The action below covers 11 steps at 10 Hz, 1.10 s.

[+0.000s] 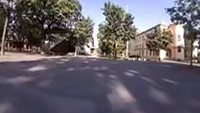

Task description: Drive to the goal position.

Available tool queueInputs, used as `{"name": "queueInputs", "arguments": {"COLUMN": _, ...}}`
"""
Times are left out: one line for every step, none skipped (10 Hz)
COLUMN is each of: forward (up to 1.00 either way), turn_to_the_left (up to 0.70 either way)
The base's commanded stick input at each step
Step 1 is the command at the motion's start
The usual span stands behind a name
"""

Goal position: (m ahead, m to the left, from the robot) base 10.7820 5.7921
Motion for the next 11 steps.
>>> {"name": "queueInputs", "arguments": {"forward": 0.70, "turn_to_the_left": 0.00}}
{"name": "queueInputs", "arguments": {"forward": 0.70, "turn_to_the_left": 0.00}}
{"name": "queueInputs", "arguments": {"forward": 0.70, "turn_to_the_left": 0.00}}
{"name": "queueInputs", "arguments": {"forward": 0.70, "turn_to_the_left": 0.00}}
{"name": "queueInputs", "arguments": {"forward": 0.70, "turn_to_the_left": 0.00}}
{"name": "queueInputs", "arguments": {"forward": 0.70, "turn_to_the_left": 0.00}}
{"name": "queueInputs", "arguments": {"forward": 0.70, "turn_to_the_left": 0.00}}
{"name": "queueInputs", "arguments": {"forward": 0.70, "turn_to_the_left": 0.00}}
{"name": "queueInputs", "arguments": {"forward": 0.70, "turn_to_the_left": 0.00}}
{"name": "queueInputs", "arguments": {"forward": 0.70, "turn_to_the_left": 0.00}}
{"name": "queueInputs", "arguments": {"forward": 0.70, "turn_to_the_left": 0.00}}
